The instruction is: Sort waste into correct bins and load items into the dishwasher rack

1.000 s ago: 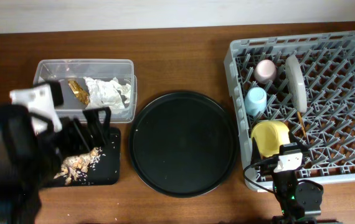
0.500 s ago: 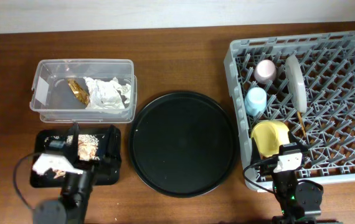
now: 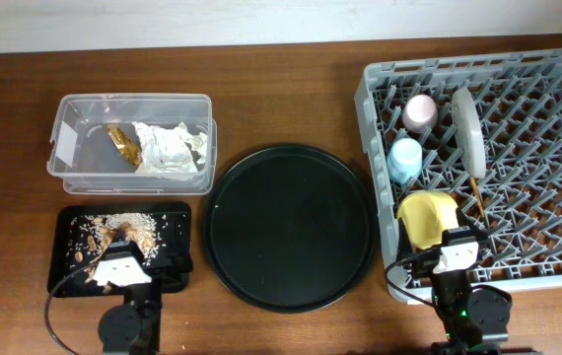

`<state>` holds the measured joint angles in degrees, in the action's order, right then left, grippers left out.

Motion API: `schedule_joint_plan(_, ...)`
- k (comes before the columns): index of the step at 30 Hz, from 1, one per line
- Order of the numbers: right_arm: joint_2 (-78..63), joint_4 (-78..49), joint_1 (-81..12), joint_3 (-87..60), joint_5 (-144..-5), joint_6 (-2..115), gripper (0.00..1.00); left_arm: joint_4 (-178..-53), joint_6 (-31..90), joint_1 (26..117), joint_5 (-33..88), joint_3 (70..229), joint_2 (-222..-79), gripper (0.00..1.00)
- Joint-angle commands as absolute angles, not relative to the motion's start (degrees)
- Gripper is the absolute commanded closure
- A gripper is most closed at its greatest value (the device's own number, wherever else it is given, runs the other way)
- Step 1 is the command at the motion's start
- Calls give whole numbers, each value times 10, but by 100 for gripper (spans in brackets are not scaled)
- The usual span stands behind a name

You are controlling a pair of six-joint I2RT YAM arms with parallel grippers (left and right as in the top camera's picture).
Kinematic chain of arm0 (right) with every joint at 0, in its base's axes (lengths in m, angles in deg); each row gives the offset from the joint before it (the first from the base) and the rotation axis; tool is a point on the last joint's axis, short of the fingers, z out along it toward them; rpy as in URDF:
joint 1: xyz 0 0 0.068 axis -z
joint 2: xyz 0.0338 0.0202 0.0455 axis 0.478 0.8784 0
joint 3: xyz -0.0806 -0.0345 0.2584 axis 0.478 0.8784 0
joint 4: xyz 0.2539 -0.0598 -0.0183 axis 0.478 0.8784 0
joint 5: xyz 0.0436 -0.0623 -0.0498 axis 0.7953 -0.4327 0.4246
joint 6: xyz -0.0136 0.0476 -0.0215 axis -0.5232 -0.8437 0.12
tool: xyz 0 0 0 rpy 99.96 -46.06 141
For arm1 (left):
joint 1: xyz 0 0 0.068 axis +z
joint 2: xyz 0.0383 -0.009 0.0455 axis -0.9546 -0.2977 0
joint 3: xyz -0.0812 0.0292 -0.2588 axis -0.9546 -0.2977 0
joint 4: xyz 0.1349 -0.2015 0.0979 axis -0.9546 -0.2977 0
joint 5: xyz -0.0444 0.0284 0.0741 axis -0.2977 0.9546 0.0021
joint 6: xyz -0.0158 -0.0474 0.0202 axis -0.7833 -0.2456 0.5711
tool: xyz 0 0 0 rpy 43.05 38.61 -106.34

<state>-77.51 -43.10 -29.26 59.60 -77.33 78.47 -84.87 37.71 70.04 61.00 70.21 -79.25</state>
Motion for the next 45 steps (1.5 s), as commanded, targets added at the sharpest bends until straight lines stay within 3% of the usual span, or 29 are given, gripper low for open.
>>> schedule_joint_plan(1,-779,-429,-289,599,-766,789,1,-850,520,704,625,701,-789,1)
schedule_joint_plan(45,-779,-429,-289,599,-766,789,1,-853,524,729,595,701,-789,1)
